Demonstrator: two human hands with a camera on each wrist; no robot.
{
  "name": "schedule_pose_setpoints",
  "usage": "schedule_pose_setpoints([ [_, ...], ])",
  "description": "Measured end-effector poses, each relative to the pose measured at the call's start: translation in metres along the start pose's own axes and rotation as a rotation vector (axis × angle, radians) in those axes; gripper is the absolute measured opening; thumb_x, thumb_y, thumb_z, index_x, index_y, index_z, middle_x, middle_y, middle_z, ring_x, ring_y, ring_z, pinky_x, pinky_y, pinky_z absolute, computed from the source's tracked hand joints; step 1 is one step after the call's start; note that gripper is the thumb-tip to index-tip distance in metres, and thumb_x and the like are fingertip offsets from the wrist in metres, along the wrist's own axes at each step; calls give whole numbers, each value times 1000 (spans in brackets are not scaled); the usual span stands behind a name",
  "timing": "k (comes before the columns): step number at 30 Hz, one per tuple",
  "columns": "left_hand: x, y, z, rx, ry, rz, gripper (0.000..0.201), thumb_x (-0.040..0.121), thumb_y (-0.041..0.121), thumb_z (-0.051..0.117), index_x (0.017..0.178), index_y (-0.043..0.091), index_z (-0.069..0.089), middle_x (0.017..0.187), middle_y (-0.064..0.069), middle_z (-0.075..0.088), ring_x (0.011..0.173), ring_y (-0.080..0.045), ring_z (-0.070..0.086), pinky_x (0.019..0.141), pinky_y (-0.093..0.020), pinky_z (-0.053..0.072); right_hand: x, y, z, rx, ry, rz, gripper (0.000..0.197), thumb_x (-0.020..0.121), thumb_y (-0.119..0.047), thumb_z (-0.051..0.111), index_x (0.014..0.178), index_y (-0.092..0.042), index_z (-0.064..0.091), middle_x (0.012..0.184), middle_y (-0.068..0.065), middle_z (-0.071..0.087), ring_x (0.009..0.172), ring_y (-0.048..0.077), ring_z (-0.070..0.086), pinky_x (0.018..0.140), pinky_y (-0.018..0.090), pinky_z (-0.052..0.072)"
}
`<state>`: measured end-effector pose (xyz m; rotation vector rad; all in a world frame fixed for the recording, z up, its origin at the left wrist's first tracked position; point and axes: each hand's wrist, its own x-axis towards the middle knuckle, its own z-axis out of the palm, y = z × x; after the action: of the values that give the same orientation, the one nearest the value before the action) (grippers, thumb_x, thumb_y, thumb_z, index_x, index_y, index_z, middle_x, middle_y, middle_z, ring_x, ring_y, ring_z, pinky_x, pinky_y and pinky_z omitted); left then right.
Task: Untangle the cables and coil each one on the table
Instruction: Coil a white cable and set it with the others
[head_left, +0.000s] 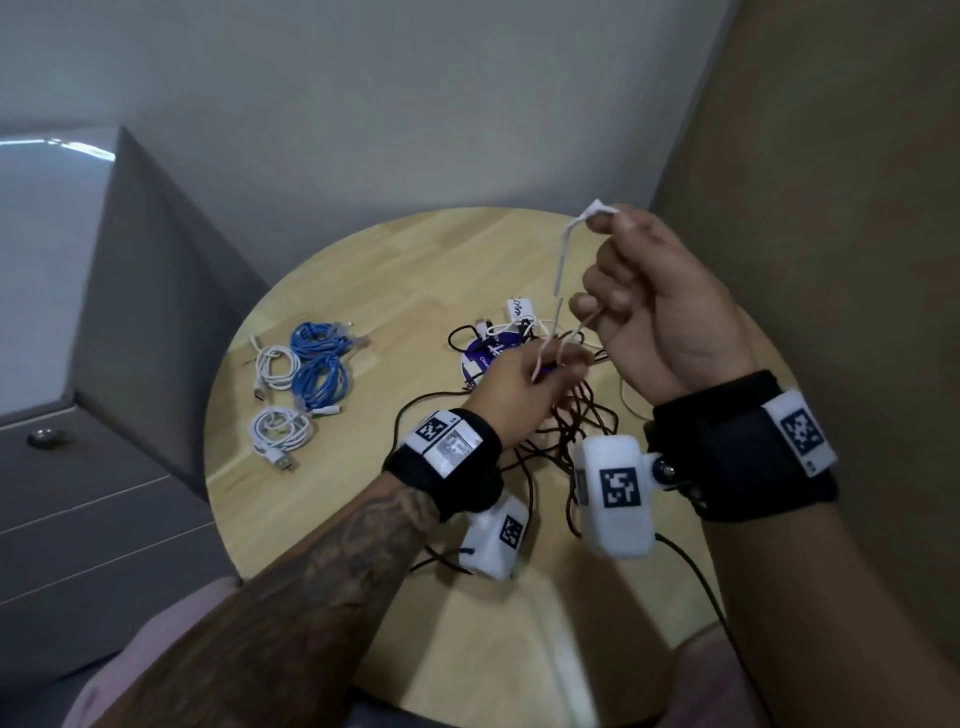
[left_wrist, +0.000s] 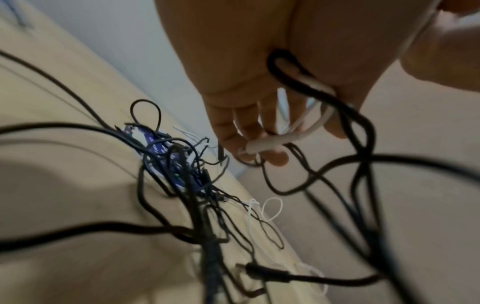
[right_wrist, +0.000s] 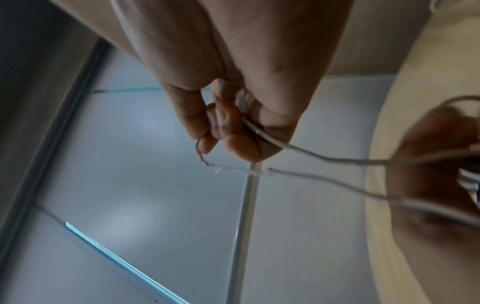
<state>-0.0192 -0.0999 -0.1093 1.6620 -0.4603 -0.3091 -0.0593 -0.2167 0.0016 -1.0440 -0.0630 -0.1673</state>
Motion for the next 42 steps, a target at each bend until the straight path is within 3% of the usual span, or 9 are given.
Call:
schedule_pose_setpoints([
  [7, 11, 23, -30, -438, 186, -81, 33, 106, 23, 36, 95, 9, 64, 75, -4, 69, 61, -14, 56, 54, -23, 44, -4, 59, -50, -1288, -23, 42, 60, 84, -38, 78, 137, -28, 49, 120, -6, 56, 97, 9, 57, 82, 23, 47],
  [12, 14, 35, -53, -544, 264, -35, 32, 107, 24, 34, 93, 8, 58, 58, 0, 53, 46, -12, 38, 51, -28, 37, 3, 87, -83, -1486, -67, 272, 20, 91, -14, 64, 105, -28, 66, 96, -1, 71, 90, 22, 66, 77, 31, 52],
  [16, 14, 62, -94, -729, 286, 31, 29, 106, 29, 34, 91, 12, 53, 51, 6, 30, 42, -7, 21, 40, -20, 25, 12, 83, -116, -1766, 14, 531, 23, 96, -17, 54, 115, -17, 66, 117, 12, 69, 107, 32, 64, 89, 33, 50],
  [19, 12, 69, -115, -808, 272, 47, 30, 106, 31, 34, 88, 14, 52, 49, 8, 27, 41, -6, 18, 37, -19, 20, 10, 64, -119, -1708, -14, 640, 42, 92, -26, 66, 133, -20, 59, 132, 7, 63, 108, 25, 61, 89, 30, 47],
  [22, 7, 69, -107, -833, 200, 37, 31, 106, 30, 34, 87, 14, 52, 49, 8, 26, 41, -6, 19, 37, -19, 21, 6, 39, -94, -1441, 2, 289, 67, 86, -22, 74, 147, -29, 47, 139, -7, 53, 115, 16, 57, 91, 27, 44],
  [25, 5, 76, -88, -867, 102, 34, 31, 106, 29, 33, 87, 13, 52, 49, 8, 27, 42, -6, 18, 37, -18, 21, 2, 36, -48, -1305, -68, -65, 51, 88, -25, 74, 135, -34, 58, 126, -13, 55, 100, 8, 58, 82, 16, 45],
  [30, 2, 76, -84, -844, 159, 27, 29, 106, 28, 35, 90, 11, 54, 51, 6, 30, 43, -7, 18, 38, -19, 24, -2, 71, -36, -1375, -173, 71, 13, 98, -33, 62, 103, -29, 74, 96, -10, 70, 89, 10, 64, 84, 37, 54],
  [36, 0, 41, -81, -37, 300, -28, 61, 81, 42, 75, 133, 29, 46, 106, 12, 62, 67, -9, 54, 53, -25, 42, 15, 36, -32, -868, 178, -70, 15, 104, -21, 51, 94, -18, 61, 79, -2, 65, 70, 11, 66, 65, 26, 49],
  [42, 4, 21, -28, 96, 76, 56, 18, 89, 19, 69, 106, 17, 73, 91, 4, 74, 78, -3, 60, 81, -31, 52, 8, 36, -8, -625, 96, -171, 12, 102, -10, 55, 91, -12, 62, 73, -4, 64, 65, 9, 61, 61, 23, 51],
])
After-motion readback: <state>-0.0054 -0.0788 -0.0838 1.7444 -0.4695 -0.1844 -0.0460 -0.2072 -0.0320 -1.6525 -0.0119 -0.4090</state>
